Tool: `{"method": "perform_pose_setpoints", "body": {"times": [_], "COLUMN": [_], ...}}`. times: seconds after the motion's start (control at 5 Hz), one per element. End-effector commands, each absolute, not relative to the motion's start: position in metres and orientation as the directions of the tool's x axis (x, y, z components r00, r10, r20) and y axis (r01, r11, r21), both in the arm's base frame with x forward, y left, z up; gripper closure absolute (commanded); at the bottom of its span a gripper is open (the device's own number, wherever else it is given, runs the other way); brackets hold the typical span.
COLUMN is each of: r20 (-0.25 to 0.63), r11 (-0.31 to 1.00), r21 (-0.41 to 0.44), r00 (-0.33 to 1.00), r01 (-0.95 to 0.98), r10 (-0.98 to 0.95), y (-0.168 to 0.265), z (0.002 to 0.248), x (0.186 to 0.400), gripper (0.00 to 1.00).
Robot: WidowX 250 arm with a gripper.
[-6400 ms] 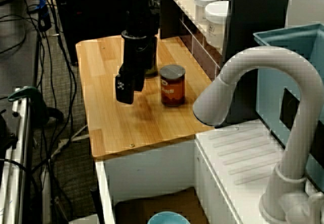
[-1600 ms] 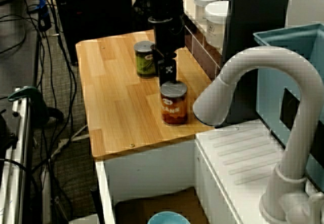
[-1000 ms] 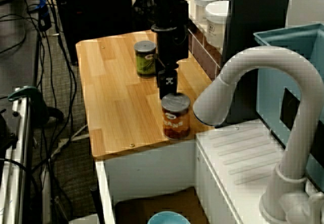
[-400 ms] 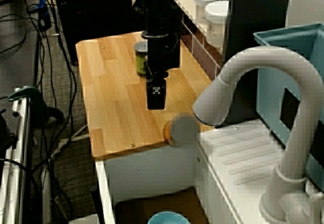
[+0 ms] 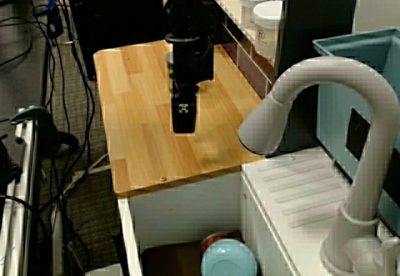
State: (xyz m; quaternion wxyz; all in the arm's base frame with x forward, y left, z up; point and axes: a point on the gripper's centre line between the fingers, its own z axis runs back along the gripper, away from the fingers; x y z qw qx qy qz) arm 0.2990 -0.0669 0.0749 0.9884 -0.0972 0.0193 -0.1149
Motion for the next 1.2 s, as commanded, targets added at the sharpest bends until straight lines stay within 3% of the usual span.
{"method": "perform_pose_setpoints", "body": {"times": [0.0, 0.4, 1.0], "r20": [0.029, 0.131, 0.226], "r11": [0.964, 0.991, 0.998], "r21": [-0.116, -0.015, -0.055], "r00": [0.971, 0.983, 0.974], "r01": [0.237, 0.134, 0.007], "r10": [-0.235, -0.131, 0.006], "y": [-0.017, 0.034, 0.054], "z": [0.095, 0.117, 0.119], "x": [0.310, 0.295, 0.319], "gripper": [0.00, 0.00, 0.00]}}
